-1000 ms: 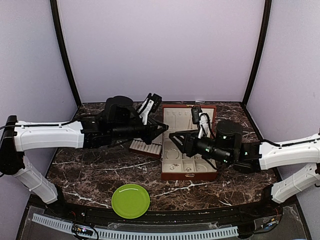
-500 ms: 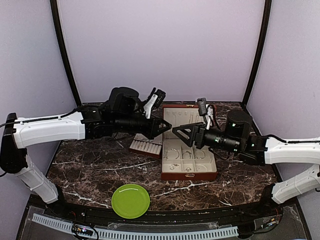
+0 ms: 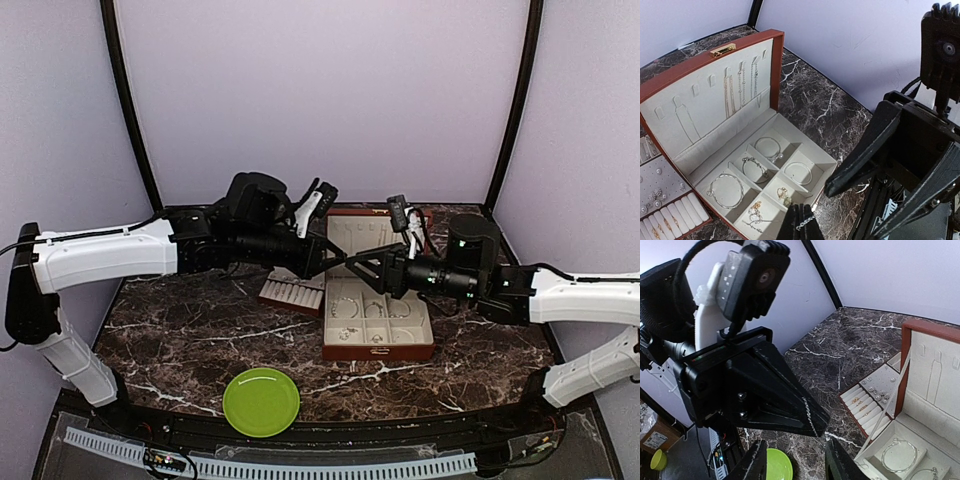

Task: Organize the mixed jewelry
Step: Pass from the left arm to the right

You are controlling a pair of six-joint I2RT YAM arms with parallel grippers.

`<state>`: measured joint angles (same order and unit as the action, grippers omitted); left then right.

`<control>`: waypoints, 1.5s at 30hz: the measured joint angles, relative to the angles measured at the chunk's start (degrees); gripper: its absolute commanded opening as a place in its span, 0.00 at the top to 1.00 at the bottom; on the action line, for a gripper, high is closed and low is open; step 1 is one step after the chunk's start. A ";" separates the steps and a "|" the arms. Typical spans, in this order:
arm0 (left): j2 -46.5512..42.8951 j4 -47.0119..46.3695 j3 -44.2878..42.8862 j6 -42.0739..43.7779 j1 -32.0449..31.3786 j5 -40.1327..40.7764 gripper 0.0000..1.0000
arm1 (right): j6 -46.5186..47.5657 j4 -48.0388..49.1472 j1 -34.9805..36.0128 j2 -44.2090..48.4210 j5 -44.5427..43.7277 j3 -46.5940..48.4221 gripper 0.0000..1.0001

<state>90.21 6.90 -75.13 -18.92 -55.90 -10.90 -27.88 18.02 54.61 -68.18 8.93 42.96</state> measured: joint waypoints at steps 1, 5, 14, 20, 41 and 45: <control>0.00 0.02 -0.04 0.00 0.00 -0.07 1.00 | 0.37 -0.13 -0.02 -0.26 -0.55 0.00 0.65; 0.07 0.07 -0.35 0.02 0.00 -0.28 1.00 | 1.55 -0.33 -0.02 -2.01 -1.92 0.00 0.68; 0.66 0.04 -1.11 0.02 0.00 -0.74 1.00 | 2.05 -0.48 -0.02 -6.36 -7.13 0.79 0.80; 0.85 -0.04 -1.36 -0.22 0.00 -1.55 1.00 | 1.86 0.33 -0.02 -8.68 -8.33 1.44 0.79; 0.85 -2.03 -1.44 -1.25 0.00 -1.70 1.00 | -1.11 7.76 -0.02 -12.92 -10.73 1.38 0.97; 0.85 -2.12 -1.44 -1.20 0.00 -1.05 1.00 | -1.20 7.34 -0.02 -12.13 -12.11 1.33 1.00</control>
<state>91.07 4.78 -76.58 -20.12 -55.90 -11.94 -29.08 25.36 54.59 -80.31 -3.18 44.29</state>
